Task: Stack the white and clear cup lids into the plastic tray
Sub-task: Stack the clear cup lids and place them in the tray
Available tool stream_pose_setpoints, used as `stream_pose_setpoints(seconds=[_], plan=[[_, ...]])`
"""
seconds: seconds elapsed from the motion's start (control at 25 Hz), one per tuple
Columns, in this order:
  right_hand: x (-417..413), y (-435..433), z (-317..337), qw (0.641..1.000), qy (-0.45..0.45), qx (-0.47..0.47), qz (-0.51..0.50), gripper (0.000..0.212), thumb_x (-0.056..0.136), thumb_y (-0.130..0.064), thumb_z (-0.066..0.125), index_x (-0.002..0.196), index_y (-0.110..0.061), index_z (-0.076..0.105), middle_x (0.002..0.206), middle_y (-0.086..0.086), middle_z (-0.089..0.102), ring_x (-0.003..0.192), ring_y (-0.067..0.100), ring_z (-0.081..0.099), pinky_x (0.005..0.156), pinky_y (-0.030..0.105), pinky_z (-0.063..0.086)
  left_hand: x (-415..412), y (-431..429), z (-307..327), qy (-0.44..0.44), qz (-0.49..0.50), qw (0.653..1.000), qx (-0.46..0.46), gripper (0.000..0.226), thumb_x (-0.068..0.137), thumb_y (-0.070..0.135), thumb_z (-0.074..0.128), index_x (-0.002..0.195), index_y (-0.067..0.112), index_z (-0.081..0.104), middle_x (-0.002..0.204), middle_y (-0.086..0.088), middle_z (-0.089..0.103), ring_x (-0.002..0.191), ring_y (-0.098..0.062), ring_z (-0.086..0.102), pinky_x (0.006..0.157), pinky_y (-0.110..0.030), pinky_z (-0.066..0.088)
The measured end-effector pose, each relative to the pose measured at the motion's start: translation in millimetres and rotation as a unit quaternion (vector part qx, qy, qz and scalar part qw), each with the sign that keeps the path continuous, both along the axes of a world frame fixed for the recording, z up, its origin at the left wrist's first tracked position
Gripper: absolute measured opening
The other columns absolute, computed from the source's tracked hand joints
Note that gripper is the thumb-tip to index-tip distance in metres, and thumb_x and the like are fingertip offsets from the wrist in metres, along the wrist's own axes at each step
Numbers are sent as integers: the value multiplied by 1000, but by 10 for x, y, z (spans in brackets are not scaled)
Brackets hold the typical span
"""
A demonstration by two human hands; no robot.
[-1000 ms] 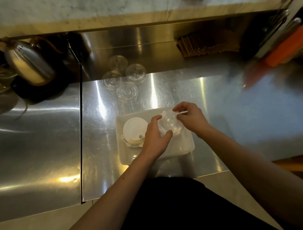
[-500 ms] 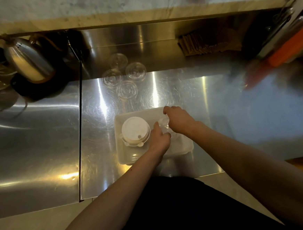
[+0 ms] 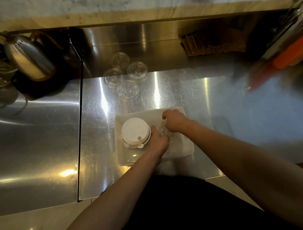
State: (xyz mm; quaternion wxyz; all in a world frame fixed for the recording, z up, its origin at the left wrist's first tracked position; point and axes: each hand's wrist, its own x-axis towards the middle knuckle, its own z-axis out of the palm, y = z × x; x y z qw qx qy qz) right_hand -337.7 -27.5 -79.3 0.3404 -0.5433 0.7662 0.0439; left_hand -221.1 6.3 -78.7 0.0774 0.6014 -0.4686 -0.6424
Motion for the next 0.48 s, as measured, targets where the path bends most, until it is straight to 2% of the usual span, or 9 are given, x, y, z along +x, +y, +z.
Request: stream_pose_setpoints(seconds=[0.08, 0.16, 0.24, 0.32, 0.4, 0.48], plan=[[-32, -16, -16, 1000, -8, 1, -7, 39, 93, -2, 51, 132, -7, 54, 132, 15, 54, 114, 28, 58, 94, 33, 50, 0, -9, -2, -1, -8, 1000, 2, 69, 84, 7, 51, 148, 10, 25, 145, -10, 45, 125, -26, 48, 101, -38, 44], [-75, -31, -24, 1000, -19, -16, -8, 41, 91, -1, 52, 132, -7, 54, 134, 14, 55, 119, 27, 56, 96, 31, 47, -21, -1, 26, -8, -15, 1000, -4, 72, 83, 10, 51, 150, 11, 24, 148, -14, 43, 131, -30, 46, 108, -45, 42], [-116, -28, -10, 998, -32, -47, -20, 42, 89, 1, 50, 130, -7, 59, 134, 13, 57, 122, 27, 55, 100, 30, 45, -45, 14, 148, -17, -26, 999, -11, 72, 89, 8, 49, 154, 12, 18, 154, -12, 36, 138, -30, 40, 112, -42, 37], [-169, -3, 54, 993, -53, -97, -38, 38, 90, 2, 49, 123, -6, 64, 128, 13, 64, 119, 25, 59, 100, 30, 47, -77, 5, 210, -13, -33, 999, -24, 72, 94, 9, 45, 157, 12, 9, 162, -9, 20, 147, -27, 26, 115, -36, 27], [-245, 15, 147, 982, -86, -148, -81, 31, 91, -2, 52, 115, -9, 69, 116, 11, 70, 105, 22, 66, 86, 22, 51, -98, -12, 263, -4, -32, 998, -52, 70, 96, 11, 44, 156, 12, 8, 163, -8, 17, 148, -25, 24, 112, -30, 26], [-337, -4, 242, 965, -120, -187, -140, 24, 91, -10, 56, 110, -17, 70, 103, 6, 72, 87, 16, 70, 70, 18, 51, -98, -48, 312, 17, -6, 998, -68, 69, 95, 11, 45, 156, 15, 14, 159, -6, 27, 141, -23, 34, 104, -27, 31]])
